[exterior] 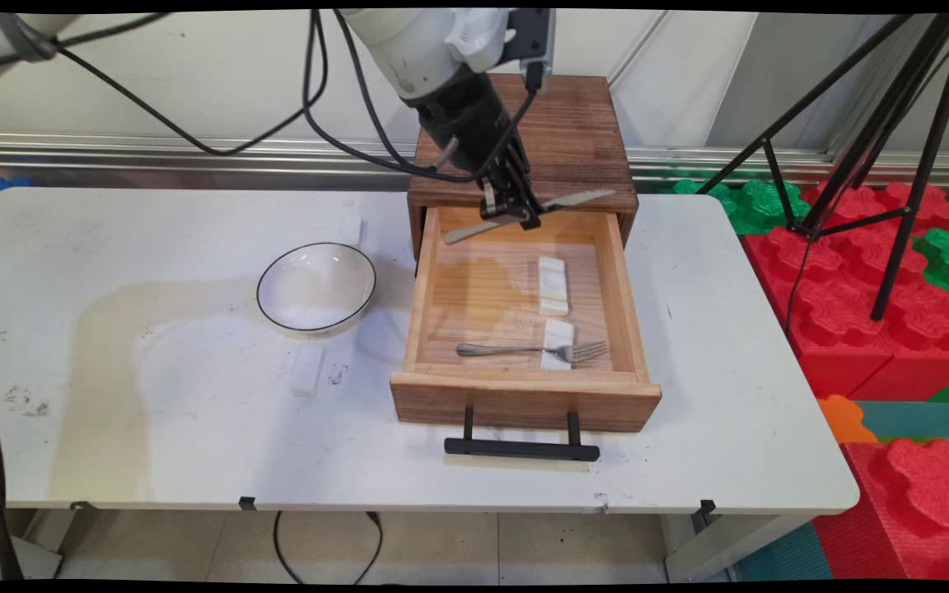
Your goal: Place the picked object into the drawer
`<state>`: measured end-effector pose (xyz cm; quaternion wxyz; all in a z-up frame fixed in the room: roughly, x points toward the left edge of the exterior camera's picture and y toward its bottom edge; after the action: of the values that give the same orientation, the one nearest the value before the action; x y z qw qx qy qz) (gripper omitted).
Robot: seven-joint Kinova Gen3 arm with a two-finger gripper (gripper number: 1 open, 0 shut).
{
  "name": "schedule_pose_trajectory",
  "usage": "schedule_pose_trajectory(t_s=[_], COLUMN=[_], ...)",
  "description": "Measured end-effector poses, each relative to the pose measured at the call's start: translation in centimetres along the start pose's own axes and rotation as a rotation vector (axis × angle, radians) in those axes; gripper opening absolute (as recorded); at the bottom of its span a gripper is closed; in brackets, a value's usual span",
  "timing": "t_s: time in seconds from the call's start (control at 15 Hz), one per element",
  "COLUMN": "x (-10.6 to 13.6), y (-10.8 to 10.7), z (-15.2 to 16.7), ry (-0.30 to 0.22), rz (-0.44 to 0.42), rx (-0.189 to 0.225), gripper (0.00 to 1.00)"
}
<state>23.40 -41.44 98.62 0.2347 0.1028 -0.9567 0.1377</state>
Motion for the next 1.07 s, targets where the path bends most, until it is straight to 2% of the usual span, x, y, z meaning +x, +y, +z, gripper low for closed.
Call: schedule_pose_trajectory(t_s=[0.47, 1.07], x=[-1.8, -3.9], y=[-2.0, -2.9], z=[4.8, 9.4], ry=[0.002, 0.008], rz=[-0.034, -0.104], rx=[-0.026, -0.048], gripper=[0.00, 0.00])
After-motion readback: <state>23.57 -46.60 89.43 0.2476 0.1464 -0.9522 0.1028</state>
